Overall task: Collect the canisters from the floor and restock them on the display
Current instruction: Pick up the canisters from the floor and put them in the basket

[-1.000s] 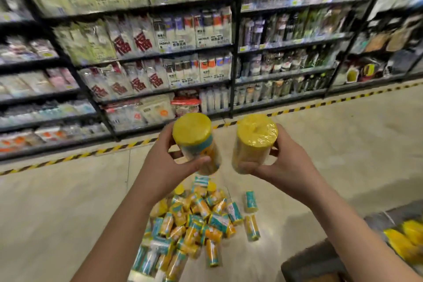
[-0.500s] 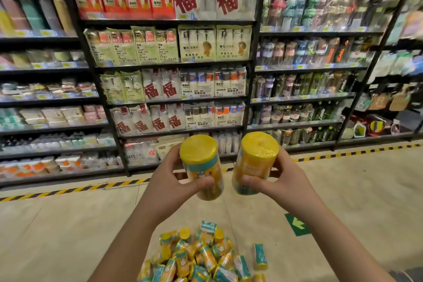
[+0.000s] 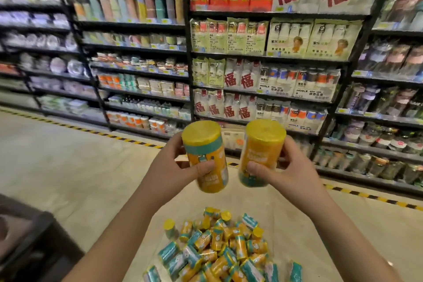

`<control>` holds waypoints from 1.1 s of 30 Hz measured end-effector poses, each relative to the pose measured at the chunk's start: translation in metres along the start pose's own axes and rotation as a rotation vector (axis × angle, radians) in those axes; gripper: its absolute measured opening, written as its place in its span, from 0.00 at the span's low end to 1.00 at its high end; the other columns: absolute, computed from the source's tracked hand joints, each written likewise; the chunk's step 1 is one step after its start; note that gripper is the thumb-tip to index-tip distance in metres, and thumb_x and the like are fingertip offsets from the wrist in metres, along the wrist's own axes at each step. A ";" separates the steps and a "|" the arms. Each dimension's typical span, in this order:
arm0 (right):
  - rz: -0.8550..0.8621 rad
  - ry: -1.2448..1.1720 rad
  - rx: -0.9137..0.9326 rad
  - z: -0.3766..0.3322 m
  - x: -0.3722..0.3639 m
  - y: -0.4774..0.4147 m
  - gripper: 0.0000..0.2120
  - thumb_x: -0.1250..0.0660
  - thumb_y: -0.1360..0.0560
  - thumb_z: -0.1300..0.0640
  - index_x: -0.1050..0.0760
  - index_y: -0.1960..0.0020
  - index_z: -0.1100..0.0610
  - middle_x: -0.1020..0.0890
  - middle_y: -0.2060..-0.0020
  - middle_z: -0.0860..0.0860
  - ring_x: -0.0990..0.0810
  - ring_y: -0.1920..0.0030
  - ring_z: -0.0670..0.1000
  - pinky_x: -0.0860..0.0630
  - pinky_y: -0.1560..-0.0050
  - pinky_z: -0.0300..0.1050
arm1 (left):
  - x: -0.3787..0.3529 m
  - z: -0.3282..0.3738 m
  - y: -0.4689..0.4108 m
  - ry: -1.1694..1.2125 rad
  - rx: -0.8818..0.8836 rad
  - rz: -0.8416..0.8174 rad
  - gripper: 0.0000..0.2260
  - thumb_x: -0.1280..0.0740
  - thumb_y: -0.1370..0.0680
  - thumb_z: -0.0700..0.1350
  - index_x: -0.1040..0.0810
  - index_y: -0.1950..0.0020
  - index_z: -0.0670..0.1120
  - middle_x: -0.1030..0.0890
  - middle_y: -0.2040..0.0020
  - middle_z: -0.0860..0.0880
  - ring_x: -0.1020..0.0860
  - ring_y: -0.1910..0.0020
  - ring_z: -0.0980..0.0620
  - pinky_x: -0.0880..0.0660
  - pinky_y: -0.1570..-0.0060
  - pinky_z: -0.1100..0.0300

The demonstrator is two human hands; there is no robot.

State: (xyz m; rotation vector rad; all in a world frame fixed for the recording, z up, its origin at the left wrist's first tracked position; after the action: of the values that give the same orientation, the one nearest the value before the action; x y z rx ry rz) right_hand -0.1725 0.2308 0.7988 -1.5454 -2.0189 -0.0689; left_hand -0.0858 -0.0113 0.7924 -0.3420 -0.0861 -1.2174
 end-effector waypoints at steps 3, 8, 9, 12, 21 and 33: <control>-0.104 -0.023 0.062 -0.011 -0.013 0.000 0.31 0.22 0.36 0.37 0.31 0.37 0.36 0.22 0.46 0.33 0.23 0.45 0.37 0.26 0.48 0.41 | 0.017 0.002 0.038 -0.014 0.039 0.140 0.30 0.21 0.37 0.55 0.25 0.37 0.62 0.17 0.44 0.60 0.20 0.45 0.62 0.22 0.55 0.68; -0.307 -0.141 0.148 -0.041 -0.051 0.016 0.26 0.21 0.34 0.42 0.29 0.40 0.35 0.21 0.52 0.27 0.24 0.50 0.30 0.30 0.54 0.33 | 0.050 0.008 0.114 -0.116 0.113 0.300 0.27 0.19 0.31 0.49 0.25 0.36 0.60 0.17 0.43 0.60 0.21 0.43 0.62 0.22 0.52 0.67; -0.351 -0.157 0.162 -0.049 -0.061 0.021 0.25 0.21 0.34 0.41 0.29 0.41 0.35 0.21 0.52 0.28 0.23 0.50 0.31 0.29 0.53 0.35 | 0.059 0.009 0.132 -0.128 0.130 0.341 0.26 0.20 0.30 0.48 0.26 0.36 0.60 0.18 0.43 0.60 0.21 0.43 0.63 0.22 0.52 0.68; -0.484 -0.204 0.202 -0.076 -0.093 0.044 0.25 0.21 0.35 0.39 0.28 0.44 0.35 0.19 0.51 0.30 0.20 0.50 0.35 0.24 0.51 0.42 | 0.085 0.014 0.186 -0.160 0.169 0.463 0.25 0.20 0.31 0.49 0.26 0.42 0.68 0.17 0.45 0.63 0.21 0.44 0.63 0.23 0.53 0.70; -0.821 -0.289 0.394 -0.194 -0.191 0.168 0.24 0.22 0.35 0.38 0.27 0.42 0.36 0.18 0.49 0.33 0.19 0.49 0.36 0.24 0.53 0.38 | 0.163 0.045 0.380 -0.170 0.217 0.785 0.31 0.18 0.35 0.57 0.27 0.35 0.65 0.18 0.42 0.63 0.20 0.41 0.62 0.23 0.43 0.62; -1.258 -0.442 0.641 -0.361 -0.325 0.471 0.29 0.25 0.36 0.32 0.28 0.38 0.35 0.19 0.45 0.31 0.20 0.44 0.36 0.23 0.39 0.48 | 0.243 0.085 0.731 -0.238 0.314 1.219 0.31 0.21 0.33 0.57 0.28 0.33 0.65 0.18 0.41 0.63 0.21 0.40 0.63 0.24 0.42 0.59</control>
State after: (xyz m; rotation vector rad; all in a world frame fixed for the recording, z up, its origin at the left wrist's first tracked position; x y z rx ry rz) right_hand 0.4491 -0.0352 0.7992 0.2405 -2.6560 0.4163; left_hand 0.6888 0.0161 0.7780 -0.1925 -0.2292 0.0523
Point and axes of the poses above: each hand's wrist, its own y-axis away from the middle knuckle, its own x-axis out of the back of the hand, z = x × y, the point moved 6 cm from there along -y, towards the middle knuckle
